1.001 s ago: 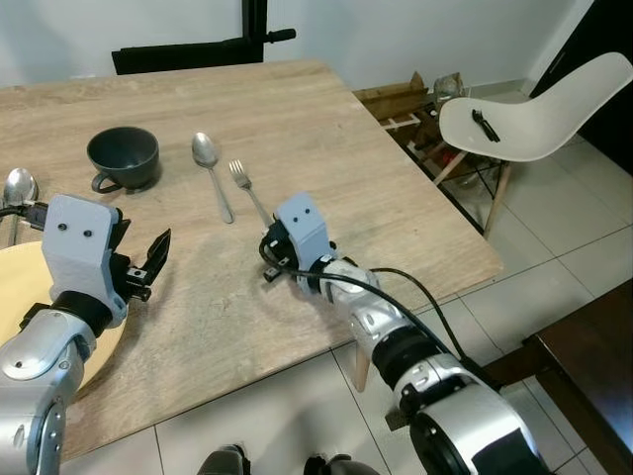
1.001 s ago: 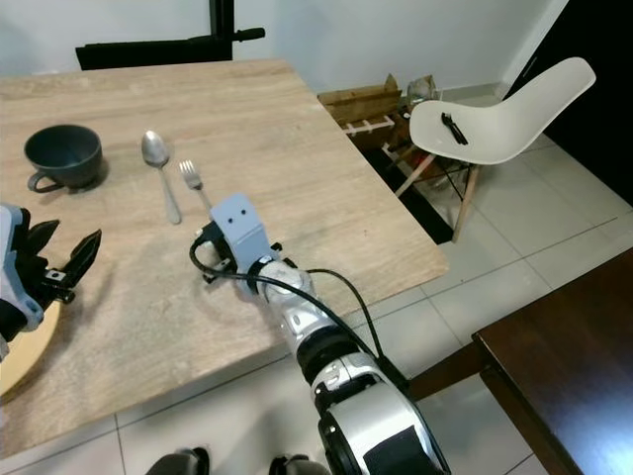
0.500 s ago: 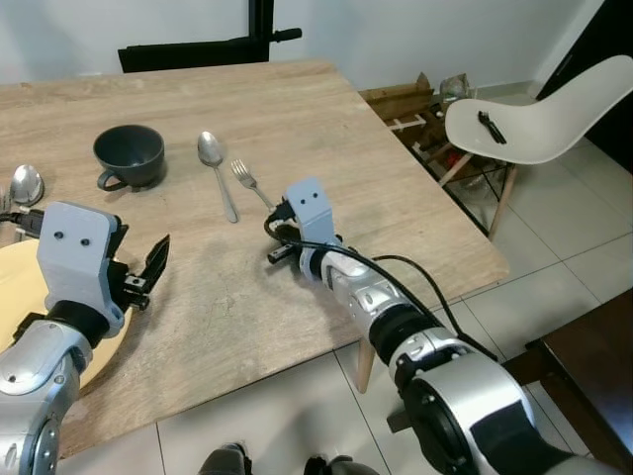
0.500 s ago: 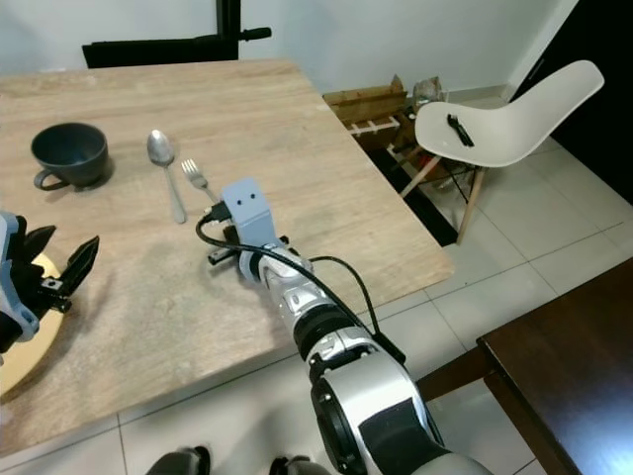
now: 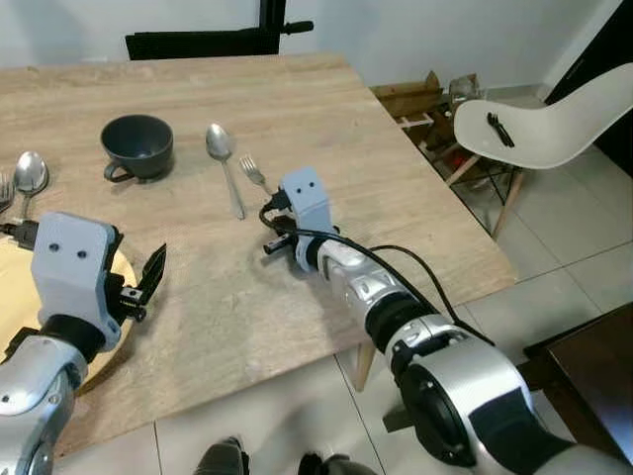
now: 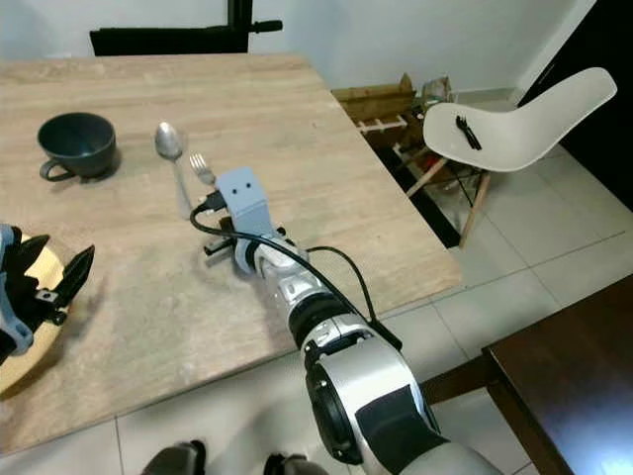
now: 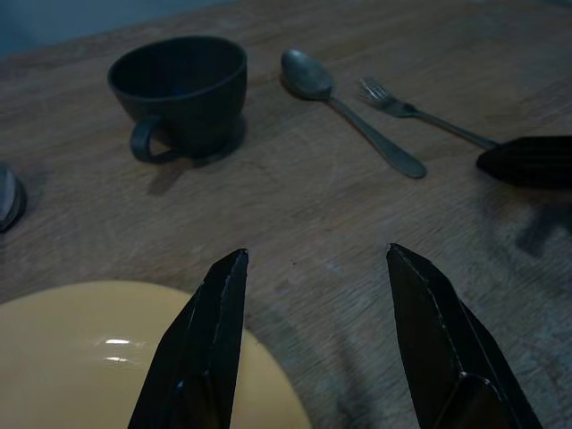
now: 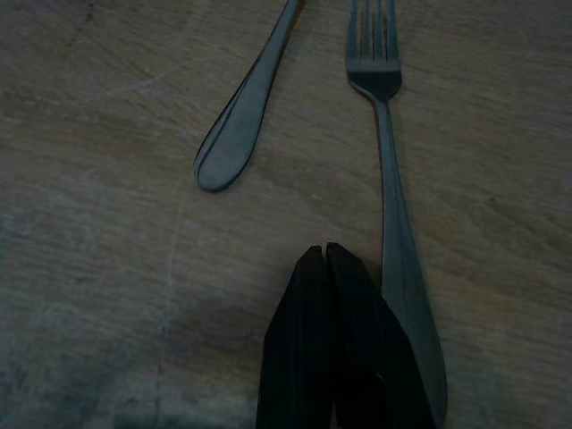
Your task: Setting the table
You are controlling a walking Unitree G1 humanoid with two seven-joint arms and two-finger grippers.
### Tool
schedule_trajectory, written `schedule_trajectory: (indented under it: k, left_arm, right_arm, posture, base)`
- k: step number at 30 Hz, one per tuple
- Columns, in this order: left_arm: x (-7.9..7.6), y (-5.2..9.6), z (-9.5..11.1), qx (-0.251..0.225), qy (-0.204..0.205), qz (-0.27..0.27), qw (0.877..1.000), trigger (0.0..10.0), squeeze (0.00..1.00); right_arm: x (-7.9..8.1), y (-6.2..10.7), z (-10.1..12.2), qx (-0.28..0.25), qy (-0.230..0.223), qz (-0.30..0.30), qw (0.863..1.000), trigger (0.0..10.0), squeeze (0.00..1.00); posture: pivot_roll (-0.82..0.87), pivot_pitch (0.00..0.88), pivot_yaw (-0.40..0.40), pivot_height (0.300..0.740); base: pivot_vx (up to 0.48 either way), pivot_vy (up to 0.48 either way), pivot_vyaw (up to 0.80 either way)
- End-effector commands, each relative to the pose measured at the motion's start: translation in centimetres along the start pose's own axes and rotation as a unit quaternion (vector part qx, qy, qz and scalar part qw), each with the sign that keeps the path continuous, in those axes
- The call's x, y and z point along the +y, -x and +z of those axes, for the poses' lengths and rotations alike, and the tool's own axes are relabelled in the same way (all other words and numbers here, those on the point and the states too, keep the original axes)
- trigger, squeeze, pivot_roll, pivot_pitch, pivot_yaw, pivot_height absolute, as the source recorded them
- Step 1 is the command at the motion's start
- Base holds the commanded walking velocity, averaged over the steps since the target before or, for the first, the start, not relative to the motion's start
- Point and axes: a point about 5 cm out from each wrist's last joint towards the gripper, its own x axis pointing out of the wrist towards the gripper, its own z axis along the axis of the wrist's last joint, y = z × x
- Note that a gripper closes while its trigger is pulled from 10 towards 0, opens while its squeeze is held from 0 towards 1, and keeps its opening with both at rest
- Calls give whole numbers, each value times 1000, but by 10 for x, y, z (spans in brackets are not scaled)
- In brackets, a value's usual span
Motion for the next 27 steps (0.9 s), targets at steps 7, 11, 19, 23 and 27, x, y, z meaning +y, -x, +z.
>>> schedule_trajectory:
  k: [7, 11, 19, 23, 27]
  left_arm:
    - [-5, -1, -3, 11, 7, -12, 1000, 10000, 0]
    - [-9, -4, -5, 12, 10, -23, 1000, 10000, 0]
    - [-21, -17, -10, 15, 12, -71, 997, 10000, 0]
    - [-27, -25, -9, 11, 8, -93, 996, 10000, 0]
    - [-37, -36, -5, 5, 4, -143, 990, 10000, 0]
  right_arm:
    - [6, -2, 7, -30, -20, -4, 999, 10000, 0]
    - [-4, 0, 20, -85, -62, -7, 994, 10000, 0]
    - [-15, 16, 34, -209, -114, 15, 971, 10000, 0]
    - [-14, 27, 22, -228, -120, 9, 966, 10000, 0]
    - [-12, 56, -12, -232, -120, -39, 965, 10000, 0]
  posture:
    - [352, 95, -81, 740]
    - [330, 86, -69, 740]
    - [224, 47, -7, 740]
    - [182, 31, 20, 740]
    - [157, 18, 39, 740]
  base:
    - [0, 0, 0]
    - [0, 0, 0]
    - [0, 0, 0]
    - [0, 0, 0]
    - [0, 0, 0]
